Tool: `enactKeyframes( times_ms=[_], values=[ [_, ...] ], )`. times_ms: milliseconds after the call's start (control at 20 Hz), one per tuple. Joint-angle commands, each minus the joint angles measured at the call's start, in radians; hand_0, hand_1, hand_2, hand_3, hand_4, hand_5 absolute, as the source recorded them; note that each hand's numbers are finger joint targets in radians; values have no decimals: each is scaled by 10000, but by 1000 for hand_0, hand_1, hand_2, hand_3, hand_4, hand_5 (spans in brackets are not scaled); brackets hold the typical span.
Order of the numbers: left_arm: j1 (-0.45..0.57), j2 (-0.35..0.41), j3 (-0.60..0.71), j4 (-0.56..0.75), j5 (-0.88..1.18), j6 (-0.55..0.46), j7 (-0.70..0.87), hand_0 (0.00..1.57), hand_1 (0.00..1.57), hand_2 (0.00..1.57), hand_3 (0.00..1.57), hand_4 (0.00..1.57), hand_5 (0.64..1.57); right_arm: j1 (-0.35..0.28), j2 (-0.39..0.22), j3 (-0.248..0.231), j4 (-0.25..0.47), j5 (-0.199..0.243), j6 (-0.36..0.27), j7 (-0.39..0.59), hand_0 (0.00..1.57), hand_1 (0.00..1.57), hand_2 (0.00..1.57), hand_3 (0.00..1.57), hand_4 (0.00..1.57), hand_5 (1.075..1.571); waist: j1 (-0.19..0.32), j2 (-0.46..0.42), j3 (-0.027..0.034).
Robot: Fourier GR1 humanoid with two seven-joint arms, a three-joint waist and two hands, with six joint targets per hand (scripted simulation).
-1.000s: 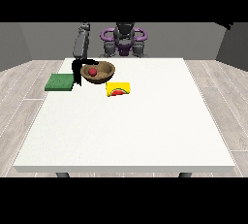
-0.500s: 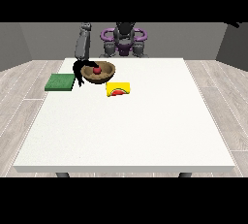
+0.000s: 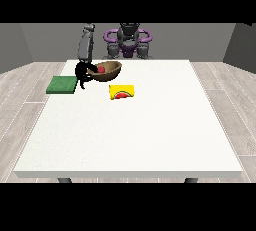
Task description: Pick the cup and pour the ball into the bowl, then pick the bowl and place it on the pad
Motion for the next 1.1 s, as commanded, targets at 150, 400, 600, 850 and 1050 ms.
enactKeyframes(
  times_ms=[150,400,600,850,1050],
  values=[
    [466,437,283,1110,-36,-330,-13,0,0,0,0,729,1569,-235,-1398,440,-465,321,-393,3661,1571,1571,1571,1571,1047,1533,-523,-812,304],
    [1137,649,605,2213,-488,-372,-921,0,0,0,0,725,1569,-1249,-1789,670,-1500,39,-514,6131,1571,1571,1571,1571,1032,1532,-1453,-1266,313],
    [1215,782,636,2251,-399,-580,-1317,0,0,0,0,712,1566,-1355,-2374,570,-1083,393,-310,5435,1571,1571,1571,1571,975,1563,-1434,-867,329],
    [1208,968,767,2301,-151,-937,-1572,0,0,0,0,698,1565,-1889,-3855,-12,-363,413,424,5188,1571,1571,1571,1571,996,1571,-1150,-240,333],
    [1127,1085,727,2347,-575,-614,-2330,0,0,0,0,720,1559,-2333,-4143,2,-76,584,530,5007,1571,1571,1571,1571,996,1571,-1200,339,331]
  ],
)
